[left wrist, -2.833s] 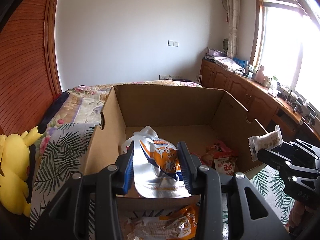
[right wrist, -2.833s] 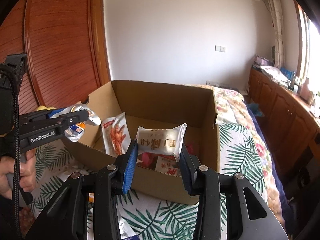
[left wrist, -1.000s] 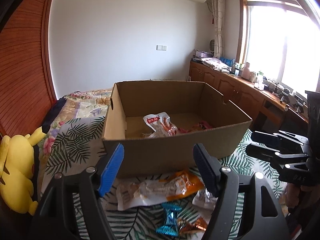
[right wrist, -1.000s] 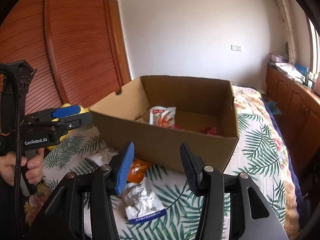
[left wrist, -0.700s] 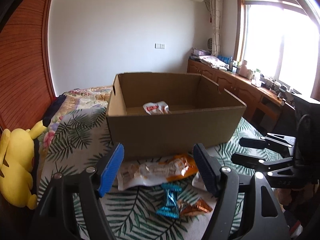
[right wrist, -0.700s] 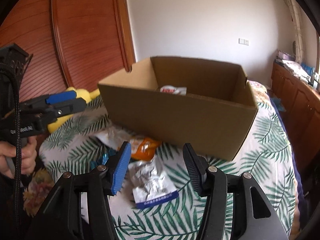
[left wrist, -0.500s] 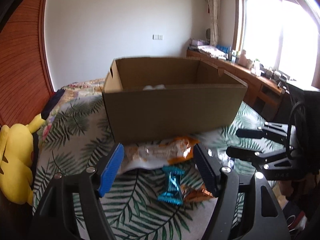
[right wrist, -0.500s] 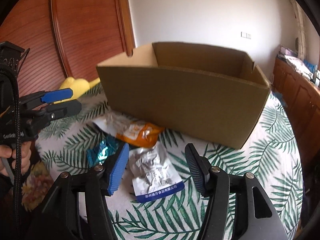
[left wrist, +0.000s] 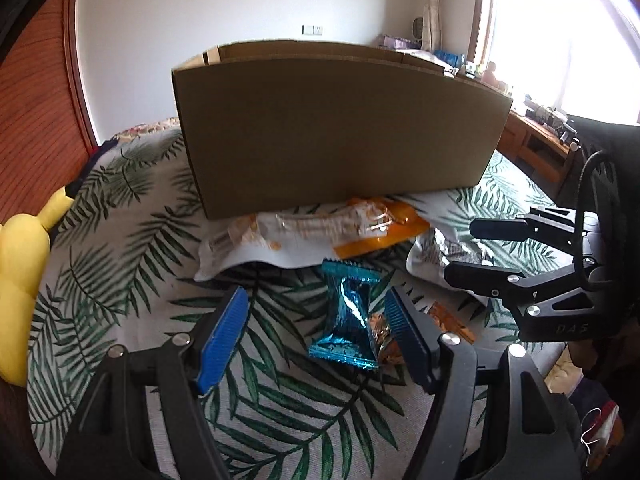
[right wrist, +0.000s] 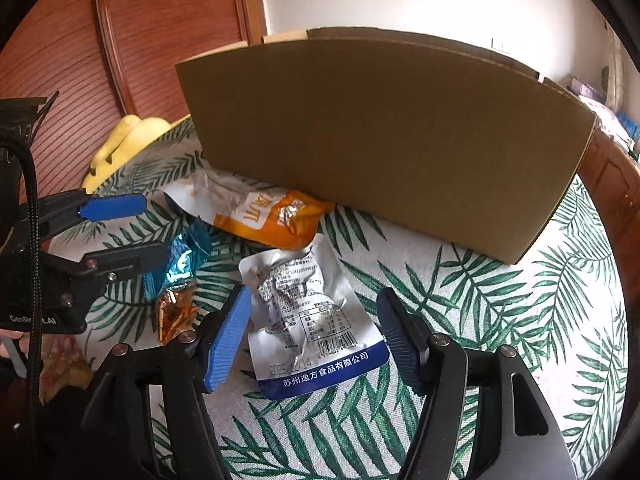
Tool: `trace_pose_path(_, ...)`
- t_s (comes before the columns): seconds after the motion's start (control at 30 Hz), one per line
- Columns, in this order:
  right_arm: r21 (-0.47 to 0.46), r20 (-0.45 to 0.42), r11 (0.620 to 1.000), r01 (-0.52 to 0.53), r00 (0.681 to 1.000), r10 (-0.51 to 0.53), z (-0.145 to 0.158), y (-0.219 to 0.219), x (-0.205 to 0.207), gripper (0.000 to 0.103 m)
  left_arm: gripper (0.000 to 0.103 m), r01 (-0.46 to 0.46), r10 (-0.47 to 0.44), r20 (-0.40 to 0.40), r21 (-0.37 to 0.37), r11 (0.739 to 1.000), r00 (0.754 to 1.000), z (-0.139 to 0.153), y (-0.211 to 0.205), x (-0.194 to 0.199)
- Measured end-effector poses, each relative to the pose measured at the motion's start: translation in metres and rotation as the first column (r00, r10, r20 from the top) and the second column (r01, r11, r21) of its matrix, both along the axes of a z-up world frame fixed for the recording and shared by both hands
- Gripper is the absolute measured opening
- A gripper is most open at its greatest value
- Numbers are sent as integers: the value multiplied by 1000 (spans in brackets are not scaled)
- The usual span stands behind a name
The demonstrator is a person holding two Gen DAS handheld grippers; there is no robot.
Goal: Organize snacks
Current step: 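Grasp the blue wrapped candy with the left tool while the right tool grasps the white printed packet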
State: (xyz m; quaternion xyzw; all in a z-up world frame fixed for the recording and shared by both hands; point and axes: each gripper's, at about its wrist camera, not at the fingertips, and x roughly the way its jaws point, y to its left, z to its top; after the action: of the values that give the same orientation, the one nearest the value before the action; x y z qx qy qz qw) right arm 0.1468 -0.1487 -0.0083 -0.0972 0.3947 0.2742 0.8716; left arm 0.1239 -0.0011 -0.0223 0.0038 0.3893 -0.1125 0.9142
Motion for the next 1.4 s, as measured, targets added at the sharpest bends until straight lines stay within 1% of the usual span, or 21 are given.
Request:
trace_pose_path(0.13, -27, -14, 1000, -11, 1000, 10, -7, 5, 1, 71, 66, 6, -6, -24, 1, 1000, 1000, -8, -4, 3)
trace_pose_path(0.2, -42, -15, 999, -14, 1000, 14, -10, 9, 2, 74, 61, 7, -7, -35, 7, 1000, 999, -10, -7, 4)
trace_pose_path(0.33, -88, 22, 996, -20, 1000, 22, -14, 16, -4, 79, 57, 4, -3, -43, 6, 1000, 999, -14, -6, 7)
trace_pose_path(0.37, -87, 33, 996, -19, 999, 22, -14, 17, -4, 80, 57, 3, -3, -44, 7, 1000, 999, -15, -7, 7)
trace_pose_path(0.53, -75, 29, 997, 5, 1000, -3, -15, 14, -1, 81, 57, 3, -2, -35, 26, 1000, 999, -15, -9, 9)
trace_pose_path(0.63, -77, 37, 997, 11, 999, -8, -15, 13, -2, 81, 52, -1, 2, -25, 48, 999, 1000, -17, -10, 9)
trace_pose_path(0.67, -77, 37, 997, 13, 999, -10, -15, 13, -2, 81, 50, 1, 0, -24, 52, 999, 1000, -17, -10, 8)
trace_pose_path(0.7, -76, 37, 997, 17, 999, -14, -16, 13, -2, 81, 44, 8, -7, -22, 51, 999, 1000, -17, -11, 7)
trace_pose_path(0.73, -76, 37, 997, 18, 999, -15, -16, 13, -2, 81, 40, 14, -13, -22, 47, 999, 1000, -16, -11, 7)
trace_pose_path(0.77, -76, 38, 997, 18, 999, -15, -15, 14, -2, 81, 34, 16, -15, -23, 40, 999, 1000, -16, -11, 6)
trace_pose_path(0.8, -75, 38, 997, 18, 999, -16, -15, 14, -2, 81, 26, 17, -16, -24, 34, 999, 1000, -15, -10, 6)
trace_pose_path(0.9, -74, 40, 997, 21, 999, -18, -15, 12, -2, 81, 21, 12, -11, -23, 18, 1000, 1000, -15, -7, 4)
trace_pose_path(1.2, -73, 43, 997, 32, 999, -29, -16, 10, -2, 81, 21, -10, 10, -24, -23, 1000, 1000, -16, 2, -6)
trace_pose_path(1.33, -77, 49, 996, 33, 998, -30, -15, 10, -2, 81, 21, -25, 25, -1, -3, 1000, 1000, -13, 3, -12)
trace_pose_path(1.4, -77, 51, 996, 33, 998, -29, -15, 9, -3, 81, 21, -35, 35, 4, -15, 999, 999, -11, 6, -16)
